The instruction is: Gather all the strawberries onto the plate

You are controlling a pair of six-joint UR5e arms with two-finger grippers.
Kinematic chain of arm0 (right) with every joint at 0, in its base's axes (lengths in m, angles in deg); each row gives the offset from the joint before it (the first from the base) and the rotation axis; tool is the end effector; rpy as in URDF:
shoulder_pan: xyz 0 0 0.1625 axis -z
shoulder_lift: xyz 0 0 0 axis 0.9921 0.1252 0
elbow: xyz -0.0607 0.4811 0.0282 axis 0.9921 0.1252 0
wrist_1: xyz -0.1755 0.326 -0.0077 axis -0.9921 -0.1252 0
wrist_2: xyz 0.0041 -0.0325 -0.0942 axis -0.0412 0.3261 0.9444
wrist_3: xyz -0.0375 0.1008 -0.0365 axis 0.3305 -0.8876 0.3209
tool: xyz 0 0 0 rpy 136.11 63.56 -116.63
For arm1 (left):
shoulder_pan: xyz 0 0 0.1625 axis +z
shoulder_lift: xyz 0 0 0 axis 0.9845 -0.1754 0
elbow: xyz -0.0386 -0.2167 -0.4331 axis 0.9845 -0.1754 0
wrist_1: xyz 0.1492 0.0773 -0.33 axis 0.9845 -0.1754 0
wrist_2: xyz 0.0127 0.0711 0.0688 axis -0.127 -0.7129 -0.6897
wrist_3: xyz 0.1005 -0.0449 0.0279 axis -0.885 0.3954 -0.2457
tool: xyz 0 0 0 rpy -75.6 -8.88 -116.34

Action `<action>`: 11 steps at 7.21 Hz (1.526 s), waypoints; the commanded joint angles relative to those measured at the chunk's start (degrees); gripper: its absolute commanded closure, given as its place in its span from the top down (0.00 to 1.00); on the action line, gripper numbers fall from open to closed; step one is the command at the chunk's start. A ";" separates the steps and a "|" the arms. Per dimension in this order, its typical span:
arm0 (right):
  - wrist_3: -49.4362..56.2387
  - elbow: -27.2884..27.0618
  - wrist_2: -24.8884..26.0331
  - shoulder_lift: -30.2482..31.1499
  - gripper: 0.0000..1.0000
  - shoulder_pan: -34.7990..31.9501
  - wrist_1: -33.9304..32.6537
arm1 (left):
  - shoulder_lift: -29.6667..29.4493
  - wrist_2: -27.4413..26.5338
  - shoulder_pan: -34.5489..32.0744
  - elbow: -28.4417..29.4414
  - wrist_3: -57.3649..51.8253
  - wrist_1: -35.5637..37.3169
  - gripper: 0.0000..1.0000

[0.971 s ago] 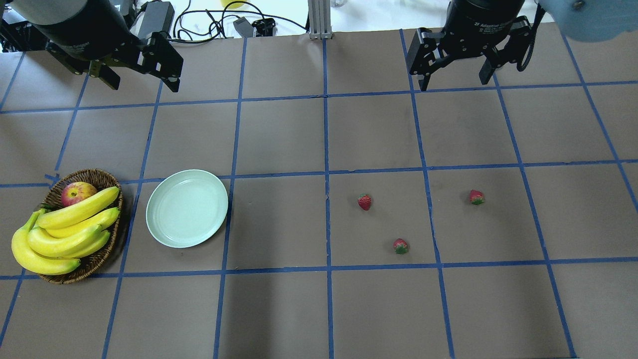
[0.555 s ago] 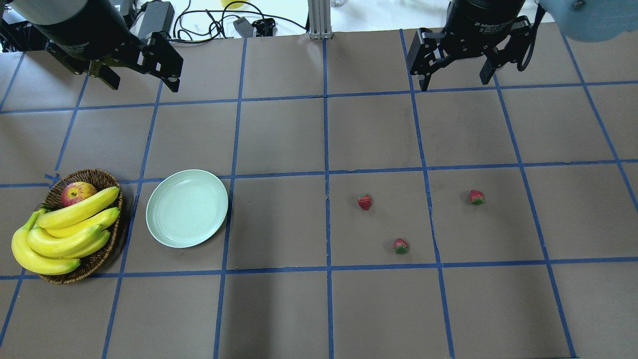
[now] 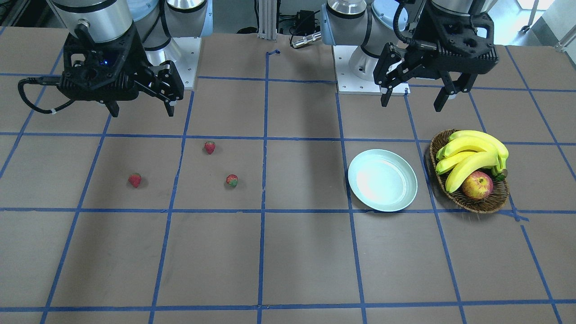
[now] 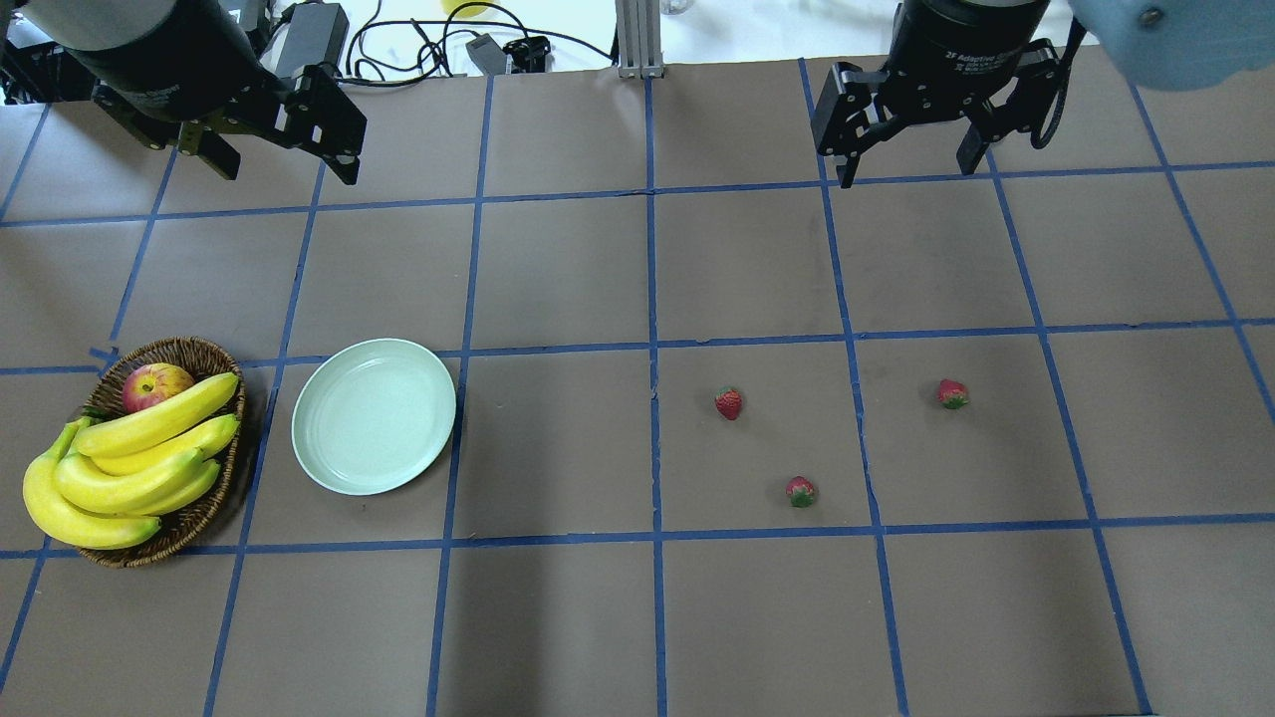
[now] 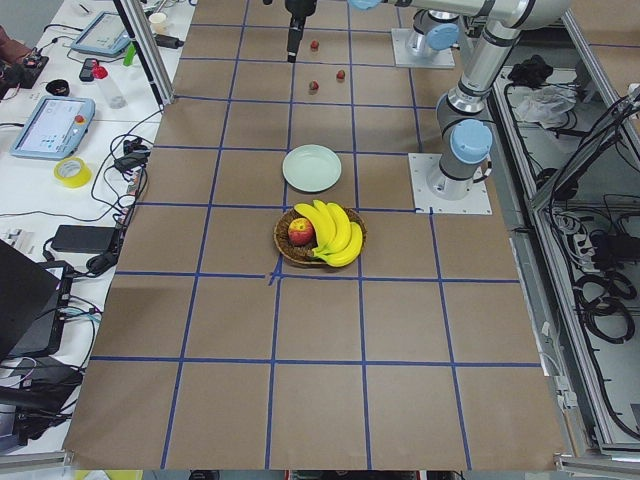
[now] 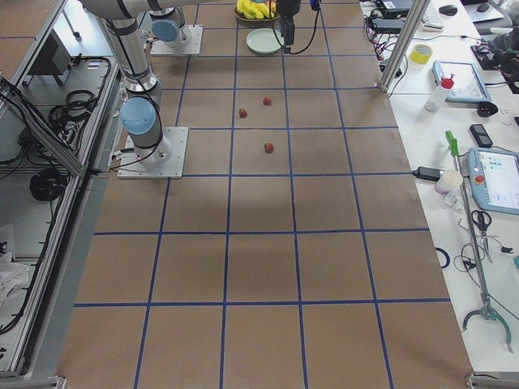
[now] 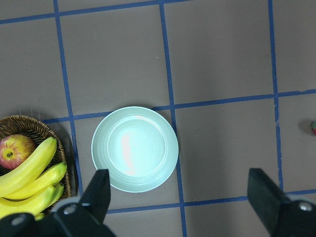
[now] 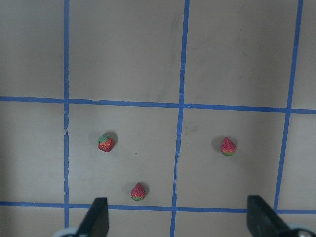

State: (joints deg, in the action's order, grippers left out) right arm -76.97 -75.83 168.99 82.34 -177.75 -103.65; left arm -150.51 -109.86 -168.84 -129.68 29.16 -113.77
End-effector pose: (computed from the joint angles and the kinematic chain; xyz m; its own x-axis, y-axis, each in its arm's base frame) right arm 0.1714 -0.4694 0.5666 -0.9981 -0.0564 0.0258 -0.0569 0.9982 -0.0177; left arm -0.1252 -0.4410 0.5949 -0.9958 0.0901 -0.0189 0.0920 0.9817 -0.1665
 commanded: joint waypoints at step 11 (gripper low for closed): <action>-1.30 -10.80 -0.19 -13.85 0.95 -8.93 -18.15 | -0.09 -0.51 0.09 -0.70 -0.70 0.46 1.00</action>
State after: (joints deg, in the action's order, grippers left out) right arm -77.55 -80.07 168.81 70.44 -183.99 -114.07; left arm -150.56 -110.30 -168.77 -130.32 28.47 -113.48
